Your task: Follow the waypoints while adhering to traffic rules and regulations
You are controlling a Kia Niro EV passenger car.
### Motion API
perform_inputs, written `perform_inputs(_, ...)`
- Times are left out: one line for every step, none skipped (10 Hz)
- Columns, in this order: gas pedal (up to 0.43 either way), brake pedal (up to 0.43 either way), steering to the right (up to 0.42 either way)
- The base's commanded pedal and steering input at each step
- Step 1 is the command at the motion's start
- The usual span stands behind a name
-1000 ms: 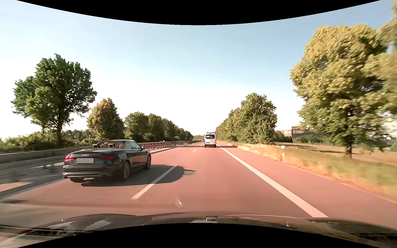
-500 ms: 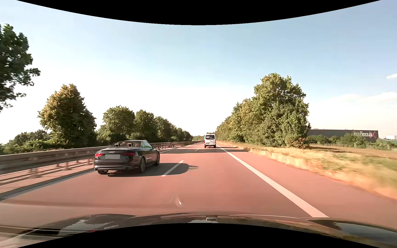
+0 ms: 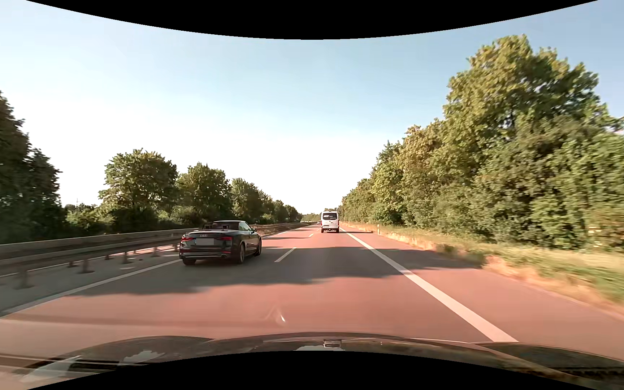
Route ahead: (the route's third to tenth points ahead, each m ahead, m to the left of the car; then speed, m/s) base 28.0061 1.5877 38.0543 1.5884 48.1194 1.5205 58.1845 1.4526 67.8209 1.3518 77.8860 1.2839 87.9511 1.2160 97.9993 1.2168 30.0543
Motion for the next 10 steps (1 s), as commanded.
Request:
perform_inputs(0.299,0.006,-0.002)
perform_inputs(0.299,0.006,-0.002)
perform_inputs(0.299,0.006,-0.002)
perform_inputs(0.299,0.006,-0.002)
perform_inputs(0.299,0.006,-0.002)
perform_inputs(0.299,0.006,-0.001)
perform_inputs(0.299,0.006,-0.001)
perform_inputs(0.299,0.006,0.000)
perform_inputs(0.299,0.006,-0.001)
perform_inputs(0.299,0.006,-0.001)
